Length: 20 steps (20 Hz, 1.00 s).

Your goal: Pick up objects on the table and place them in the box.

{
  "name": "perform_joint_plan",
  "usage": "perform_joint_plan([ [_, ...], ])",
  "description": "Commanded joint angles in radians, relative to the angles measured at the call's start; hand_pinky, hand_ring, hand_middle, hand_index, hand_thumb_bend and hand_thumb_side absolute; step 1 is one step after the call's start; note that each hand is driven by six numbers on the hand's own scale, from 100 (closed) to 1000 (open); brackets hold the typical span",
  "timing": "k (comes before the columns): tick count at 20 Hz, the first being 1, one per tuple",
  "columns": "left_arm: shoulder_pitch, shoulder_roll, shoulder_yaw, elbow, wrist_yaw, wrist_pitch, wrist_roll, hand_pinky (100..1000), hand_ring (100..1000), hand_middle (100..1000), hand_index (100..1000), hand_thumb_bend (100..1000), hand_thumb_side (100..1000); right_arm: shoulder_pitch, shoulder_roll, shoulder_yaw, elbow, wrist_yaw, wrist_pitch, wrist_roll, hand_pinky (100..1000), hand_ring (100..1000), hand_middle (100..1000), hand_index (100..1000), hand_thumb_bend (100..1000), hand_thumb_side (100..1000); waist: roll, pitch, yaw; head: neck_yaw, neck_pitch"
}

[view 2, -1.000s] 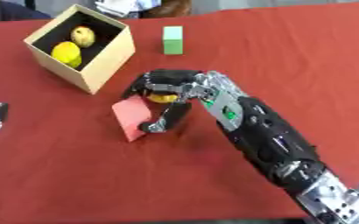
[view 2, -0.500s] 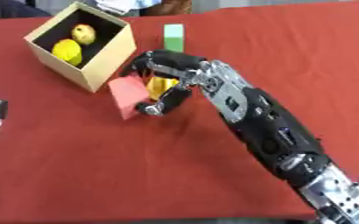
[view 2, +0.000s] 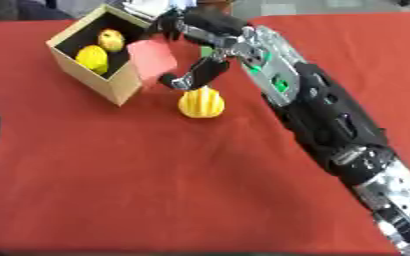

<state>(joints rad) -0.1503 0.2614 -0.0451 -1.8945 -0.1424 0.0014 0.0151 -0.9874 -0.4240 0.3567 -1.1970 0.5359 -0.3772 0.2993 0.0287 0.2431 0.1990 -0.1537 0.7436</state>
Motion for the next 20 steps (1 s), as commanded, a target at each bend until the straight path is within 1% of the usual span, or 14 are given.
perform_joint_plan([
  [1, -0.017, -0.009, -0.018, -0.017, -0.002, -0.028, -0.02, 701, 583, 577, 821, 366, 239, -0.042, -0.013, -0.046, 0.052, 0.044, 0.016, -0.037, 699, 704, 519, 711, 234, 158, -0.005, -0.033, 0.017, -0.028, -0.017],
  [8, -0.049, -0.035, -0.065, -0.033, 0.02, -0.075, -0.08, 701, 585, 578, 821, 359, 236, -0.099, 0.032, -0.114, 0.186, 0.159, 0.04, -0.13, 700, 717, 540, 740, 204, 166, -0.006, -0.012, 0.092, -0.102, -0.05],
  [10, -0.058, -0.04, -0.075, -0.04, 0.027, -0.082, -0.094, 701, 585, 577, 821, 358, 235, -0.111, 0.046, -0.127, 0.214, 0.192, 0.054, -0.158, 701, 721, 547, 747, 164, 181, -0.007, -0.007, 0.113, -0.126, -0.055],
  [11, -0.062, -0.043, -0.079, -0.043, 0.03, -0.084, -0.1, 699, 584, 576, 820, 364, 234, -0.116, 0.054, -0.132, 0.225, 0.209, 0.061, -0.173, 702, 727, 560, 756, 133, 194, -0.008, -0.005, 0.122, -0.138, -0.057],
  [13, -0.069, -0.047, -0.086, -0.049, 0.033, -0.087, -0.108, 697, 582, 575, 819, 373, 232, -0.124, 0.071, -0.139, 0.242, 0.243, 0.078, -0.202, 703, 733, 582, 771, 101, 209, -0.01, -0.002, 0.138, -0.158, -0.059],
  [16, -0.077, -0.051, -0.091, -0.058, 0.037, -0.089, -0.115, 696, 582, 574, 818, 377, 231, -0.129, 0.095, -0.145, 0.268, 0.287, 0.087, -0.23, 704, 736, 598, 784, 100, 220, -0.014, 0.001, 0.158, -0.181, -0.06],
  [17, -0.078, -0.053, -0.092, -0.06, 0.039, -0.088, -0.116, 694, 580, 573, 818, 381, 230, -0.129, 0.103, -0.144, 0.278, 0.299, 0.086, -0.231, 714, 751, 636, 820, 114, 244, -0.015, 0.002, 0.163, -0.187, -0.061],
  [18, -0.08, -0.054, -0.093, -0.061, 0.041, -0.088, -0.116, 694, 580, 573, 817, 381, 230, -0.13, 0.111, -0.144, 0.288, 0.311, 0.082, -0.227, 716, 754, 643, 826, 120, 251, -0.015, 0.002, 0.166, -0.192, -0.062],
  [19, -0.081, -0.054, -0.095, -0.061, 0.043, -0.086, -0.116, 693, 580, 572, 818, 383, 232, -0.128, 0.117, -0.142, 0.3, 0.323, 0.078, -0.218, 732, 784, 713, 864, 171, 298, -0.016, 0.003, 0.169, -0.195, -0.063],
  [20, -0.082, -0.055, -0.096, -0.061, 0.044, -0.086, -0.117, 693, 580, 572, 818, 383, 232, -0.127, 0.125, -0.14, 0.316, 0.336, 0.072, -0.204, 736, 792, 730, 872, 183, 306, -0.016, 0.003, 0.17, -0.197, -0.063],
])
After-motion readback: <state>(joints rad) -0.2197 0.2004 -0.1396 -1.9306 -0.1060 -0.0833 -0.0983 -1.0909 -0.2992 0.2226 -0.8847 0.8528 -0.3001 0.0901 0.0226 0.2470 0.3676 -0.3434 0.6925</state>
